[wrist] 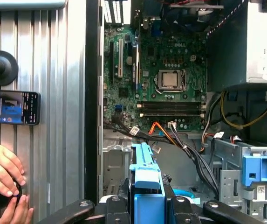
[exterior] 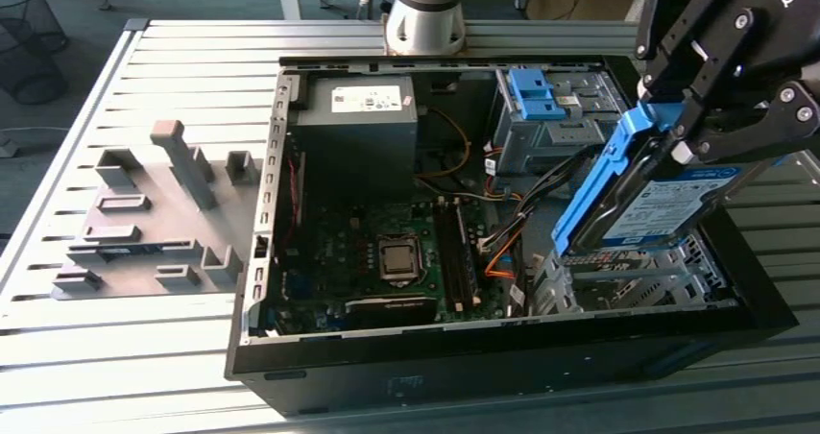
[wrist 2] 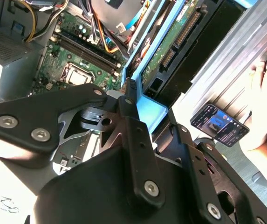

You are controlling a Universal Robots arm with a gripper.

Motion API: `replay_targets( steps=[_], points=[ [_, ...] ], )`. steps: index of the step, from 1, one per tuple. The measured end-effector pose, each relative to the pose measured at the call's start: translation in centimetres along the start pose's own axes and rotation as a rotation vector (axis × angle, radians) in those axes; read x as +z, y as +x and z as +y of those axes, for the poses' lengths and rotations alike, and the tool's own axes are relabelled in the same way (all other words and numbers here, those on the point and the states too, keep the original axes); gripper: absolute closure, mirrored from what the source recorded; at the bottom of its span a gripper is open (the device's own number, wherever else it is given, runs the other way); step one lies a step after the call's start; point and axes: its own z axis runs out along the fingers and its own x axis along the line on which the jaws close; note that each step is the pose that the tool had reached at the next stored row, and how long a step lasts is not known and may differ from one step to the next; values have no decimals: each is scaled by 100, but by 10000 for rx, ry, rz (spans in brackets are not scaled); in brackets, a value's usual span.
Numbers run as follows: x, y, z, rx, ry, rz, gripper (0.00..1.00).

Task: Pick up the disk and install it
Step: 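Insert the disk into the insertion slot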

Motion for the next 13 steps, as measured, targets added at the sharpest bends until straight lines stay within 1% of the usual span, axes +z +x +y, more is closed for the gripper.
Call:
replay_targets(
  steps=[8,13],
  points=[
    [69,1,-102,93,3,1,64],
    [107,3,-127,164,5,2,64]
  ],
)
